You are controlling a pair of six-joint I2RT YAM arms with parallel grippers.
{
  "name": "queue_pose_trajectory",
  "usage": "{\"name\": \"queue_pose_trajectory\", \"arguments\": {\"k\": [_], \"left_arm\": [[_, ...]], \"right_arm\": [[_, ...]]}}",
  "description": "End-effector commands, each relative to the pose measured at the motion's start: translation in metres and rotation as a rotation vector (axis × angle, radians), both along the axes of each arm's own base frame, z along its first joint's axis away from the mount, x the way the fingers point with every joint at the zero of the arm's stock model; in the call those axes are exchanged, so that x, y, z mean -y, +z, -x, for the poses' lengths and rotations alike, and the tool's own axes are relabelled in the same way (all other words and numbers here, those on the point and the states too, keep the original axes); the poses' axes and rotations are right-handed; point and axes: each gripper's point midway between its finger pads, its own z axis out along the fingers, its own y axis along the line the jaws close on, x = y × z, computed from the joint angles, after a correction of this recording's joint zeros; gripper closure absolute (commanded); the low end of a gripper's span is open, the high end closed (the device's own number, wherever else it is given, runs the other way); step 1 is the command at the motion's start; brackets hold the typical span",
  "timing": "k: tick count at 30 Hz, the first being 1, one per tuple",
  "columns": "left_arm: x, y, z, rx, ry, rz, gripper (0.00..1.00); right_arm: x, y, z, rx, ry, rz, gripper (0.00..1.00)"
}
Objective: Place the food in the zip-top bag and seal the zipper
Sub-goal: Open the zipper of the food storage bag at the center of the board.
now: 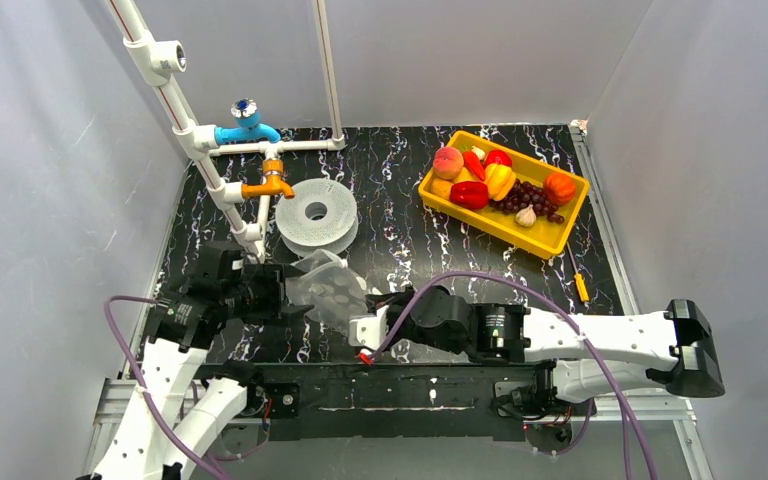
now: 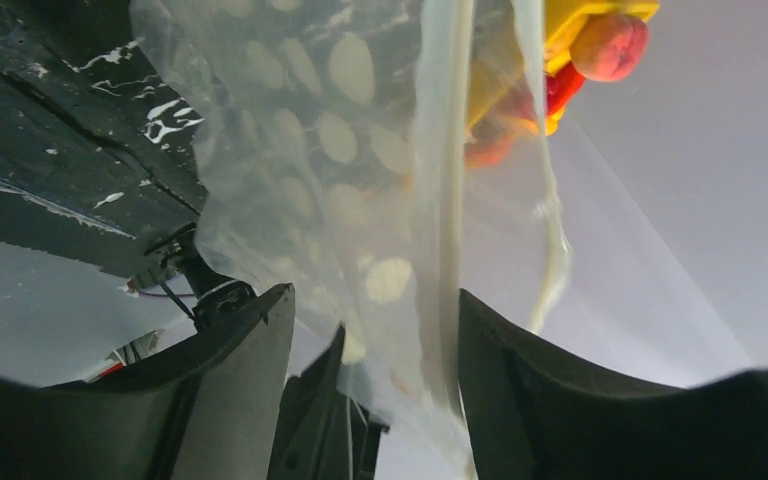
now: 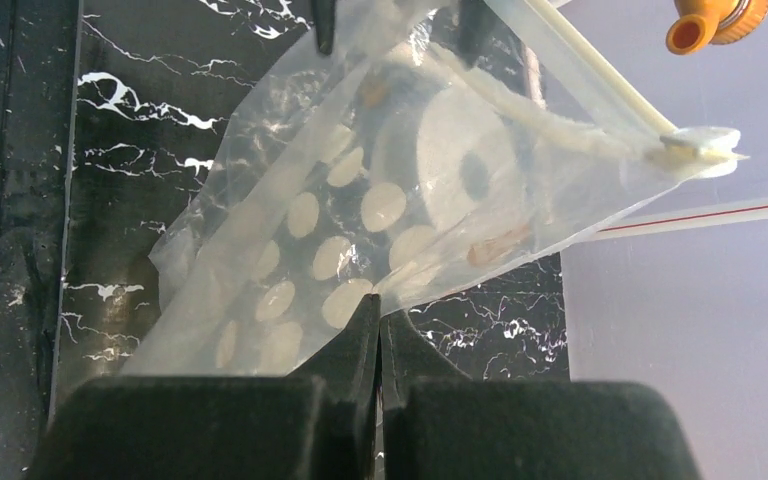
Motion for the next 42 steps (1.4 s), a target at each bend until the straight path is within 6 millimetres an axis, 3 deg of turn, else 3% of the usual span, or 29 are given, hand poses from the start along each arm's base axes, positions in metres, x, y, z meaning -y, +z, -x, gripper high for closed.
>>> {"name": "queue_pose_trajectory", "arguments": {"k": [1,3,4,8,13,18,21,23,26,29,37,42], "left_arm": [[0.008,-0.020,-0.005,-0.032,-0.013,0.033,0.41],[0.009,-0.016,-0.013,0.014,-0.038,0.014,0.41],[0.010,-0.014,-0.016,0.032,-0.054,0.006,0.47],[0.010,-0.007,-0.021,0.087,-0.116,-0.045,0.82],[-0.001,0.009,-0.032,0.268,-0.263,-0.239,0.97],[-0.030,0.025,-0.040,0.410,-0.449,-0.560,1.00],[-0.046,0.019,-0.031,0.406,-0.569,-0.687,1.00],[-0.052,0.012,-0.024,0.406,-0.659,-0.740,1.00],[-0.059,0.005,-0.014,0.399,-0.772,-0.807,1.00],[-0.071,-0.002,-0.009,0.345,-0.841,-0.889,1.00],[-0.039,-0.009,-0.012,0.420,-0.871,-0.836,1.00],[-0.016,-0.019,-0.014,0.450,-0.908,-0.769,1.00]], "right_arm": [[-0.012,0.041,0.005,0.055,-0.001,-0.112,0.99],[-0.014,0.043,0.008,0.062,0.002,-0.110,0.99],[-0.014,0.043,0.009,0.063,0.001,-0.109,0.99],[-0.013,0.050,0.003,0.042,-0.066,-0.155,0.95],[0.001,0.057,0.003,-0.154,-0.173,-0.300,0.35],[0.028,0.045,0.016,-0.405,-0.226,-0.390,0.02],[0.047,0.032,0.015,-0.557,-0.337,-0.400,0.02],[0.050,0.029,0.019,-0.748,-0.393,-0.444,0.02],[0.041,0.026,0.031,-1.039,-0.370,-0.447,0.02],[0.027,0.034,0.025,-1.203,-0.428,-0.472,0.02],[-0.035,0.088,0.010,-1.335,-0.464,-0.537,0.02],[-0.045,0.080,-0.013,-1.396,-0.615,-0.607,0.09]]}}
